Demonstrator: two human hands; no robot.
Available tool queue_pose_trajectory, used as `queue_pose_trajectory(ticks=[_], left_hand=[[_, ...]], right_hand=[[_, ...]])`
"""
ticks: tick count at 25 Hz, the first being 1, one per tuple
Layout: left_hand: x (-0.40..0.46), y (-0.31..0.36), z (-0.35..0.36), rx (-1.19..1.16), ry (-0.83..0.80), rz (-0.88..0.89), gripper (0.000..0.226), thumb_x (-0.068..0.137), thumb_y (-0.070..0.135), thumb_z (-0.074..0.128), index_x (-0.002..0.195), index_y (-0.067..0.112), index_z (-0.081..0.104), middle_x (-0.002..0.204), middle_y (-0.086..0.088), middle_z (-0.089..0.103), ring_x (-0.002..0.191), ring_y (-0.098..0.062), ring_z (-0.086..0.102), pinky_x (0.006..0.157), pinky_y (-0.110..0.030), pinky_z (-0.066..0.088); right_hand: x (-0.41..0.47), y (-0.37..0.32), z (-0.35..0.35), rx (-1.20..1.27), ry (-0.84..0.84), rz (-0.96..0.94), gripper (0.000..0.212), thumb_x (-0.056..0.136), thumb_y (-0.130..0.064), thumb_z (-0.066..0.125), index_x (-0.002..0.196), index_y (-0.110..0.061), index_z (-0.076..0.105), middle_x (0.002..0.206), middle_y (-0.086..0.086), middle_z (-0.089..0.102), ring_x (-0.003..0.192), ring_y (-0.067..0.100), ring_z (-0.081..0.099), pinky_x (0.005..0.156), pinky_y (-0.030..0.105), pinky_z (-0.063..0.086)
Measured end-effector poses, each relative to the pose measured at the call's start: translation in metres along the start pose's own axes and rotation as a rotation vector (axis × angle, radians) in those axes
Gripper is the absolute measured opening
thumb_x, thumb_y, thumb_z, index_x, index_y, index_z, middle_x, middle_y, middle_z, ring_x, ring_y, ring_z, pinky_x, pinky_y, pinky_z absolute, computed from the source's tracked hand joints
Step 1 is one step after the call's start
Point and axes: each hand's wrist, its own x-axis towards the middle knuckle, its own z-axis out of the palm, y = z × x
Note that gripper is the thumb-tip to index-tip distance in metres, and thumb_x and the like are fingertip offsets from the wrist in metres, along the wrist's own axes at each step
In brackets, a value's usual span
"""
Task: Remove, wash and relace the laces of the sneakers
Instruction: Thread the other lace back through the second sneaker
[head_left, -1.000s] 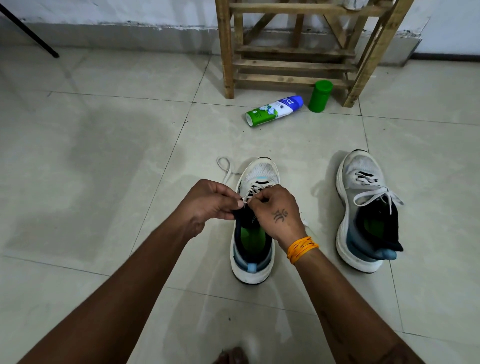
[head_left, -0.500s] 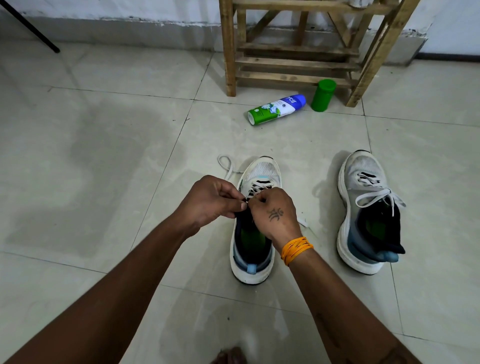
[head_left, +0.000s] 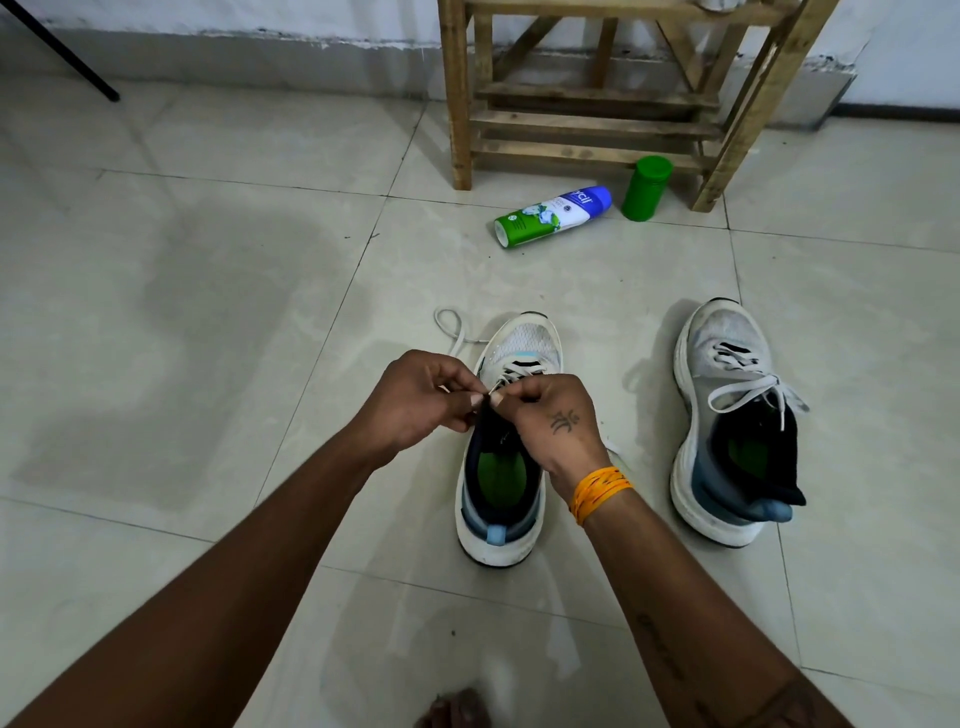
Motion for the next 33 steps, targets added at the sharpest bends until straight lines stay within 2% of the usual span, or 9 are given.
queue_pose_trajectory(ticks=[2, 6, 10, 13, 18, 20, 24, 30, 33], left_hand=[[-0.001, -0.002, 0.002, 0.005, 0.044, -0.001, 0.008, 0.091, 0.0, 0.071, 0.088, 0.005, 0.077, 0.08, -0.016, 0.073, 0.069, -0.02, 0.073, 0.066, -0.031, 0.061], [0.003, -0.021, -0.011, 0.012, 0.199, -0.209, 0.009, 0.087, -0.003, 0.065, 0.084, -0.001, 0.073, 0.075, -0.015, 0.072, 0.065, -0.028, 0.074, 0.065, -0.037, 0.063], [0.002, -0.043, -0.04, 0.686, 0.194, -0.361, 0.015, 0.077, 0.008, 0.059, 0.073, 0.003, 0.072, 0.063, -0.01, 0.072, 0.061, -0.027, 0.073, 0.065, -0.034, 0.062], [-0.002, -0.036, -0.026, 0.721, 0.127, -0.08, 0.008, 0.08, 0.013, 0.069, 0.079, 0.02, 0.073, 0.078, 0.005, 0.072, 0.078, -0.013, 0.069, 0.067, -0.023, 0.049], [-0.006, -0.014, 0.016, 0.511, 0.174, 0.42, 0.01, 0.083, 0.018, 0.075, 0.087, 0.027, 0.074, 0.077, 0.013, 0.066, 0.066, 0.004, 0.056, 0.061, -0.019, 0.039], [-0.003, -0.018, 0.011, 0.671, 0.288, 0.39, 0.008, 0.081, 0.016, 0.07, 0.082, 0.024, 0.071, 0.079, 0.01, 0.065, 0.068, -0.004, 0.055, 0.061, -0.024, 0.039], [-0.009, -0.026, -0.006, 1.147, 0.184, -0.165, 0.014, 0.077, 0.015, 0.062, 0.071, 0.016, 0.05, 0.079, 0.0, 0.057, 0.065, -0.021, 0.052, 0.062, -0.026, 0.039], [-0.008, -0.019, 0.02, 0.976, 0.286, 0.382, 0.011, 0.092, 0.028, 0.06, 0.087, 0.019, 0.064, 0.08, 0.001, 0.063, 0.07, -0.027, 0.06, 0.055, -0.031, 0.038], [-0.009, -0.021, 0.02, 1.03, 0.341, 0.241, 0.018, 0.087, 0.021, 0.059, 0.073, 0.018, 0.047, 0.074, 0.0, 0.056, 0.069, -0.029, 0.06, 0.056, -0.03, 0.03]], right_hand=[[-0.012, 0.002, -0.001, -0.098, 0.132, -0.139, 0.003, 0.083, -0.023, 0.08, 0.086, -0.024, 0.079, 0.086, -0.01, 0.069, 0.085, 0.012, 0.069, 0.082, 0.035, 0.057], [-0.036, 0.03, -0.002, -0.367, 0.354, -0.343, 0.025, 0.08, -0.02, 0.074, 0.1, -0.023, 0.061, 0.102, -0.005, 0.054, 0.084, 0.014, 0.058, 0.07, 0.035, 0.05], [-0.038, 0.047, 0.0, -0.305, 0.422, -0.356, 0.024, 0.081, -0.012, 0.071, 0.098, -0.019, 0.056, 0.098, -0.004, 0.054, 0.081, 0.011, 0.052, 0.067, 0.03, 0.044], [-0.038, 0.044, 0.004, -0.3, 0.43, -0.354, 0.023, 0.08, -0.012, 0.071, 0.098, -0.019, 0.057, 0.097, -0.004, 0.053, 0.08, 0.012, 0.051, 0.065, 0.026, 0.038], [-0.036, 0.047, 0.004, -0.302, 0.422, -0.374, 0.023, 0.081, -0.014, 0.071, 0.098, -0.018, 0.056, 0.098, -0.003, 0.053, 0.081, 0.016, 0.054, 0.065, 0.034, 0.046], [-0.037, 0.047, 0.004, -0.297, 0.419, -0.378, 0.023, 0.081, -0.014, 0.071, 0.099, -0.019, 0.056, 0.098, -0.003, 0.053, 0.082, 0.017, 0.055, 0.066, 0.036, 0.047], [-0.037, 0.048, 0.001, -0.289, 0.422, -0.374, 0.022, 0.083, -0.015, 0.07, 0.099, -0.021, 0.056, 0.097, -0.005, 0.053, 0.083, 0.014, 0.055, 0.067, 0.034, 0.047], [-0.036, 0.048, 0.004, -0.28, 0.417, -0.38, 0.021, 0.083, -0.016, 0.07, 0.098, -0.019, 0.057, 0.097, -0.004, 0.054, 0.083, 0.015, 0.055, 0.068, 0.036, 0.048], [-0.036, 0.048, 0.003, -0.287, 0.414, -0.383, 0.02, 0.083, -0.017, 0.07, 0.098, -0.019, 0.057, 0.097, -0.004, 0.054, 0.083, 0.014, 0.055, 0.069, 0.035, 0.047]])
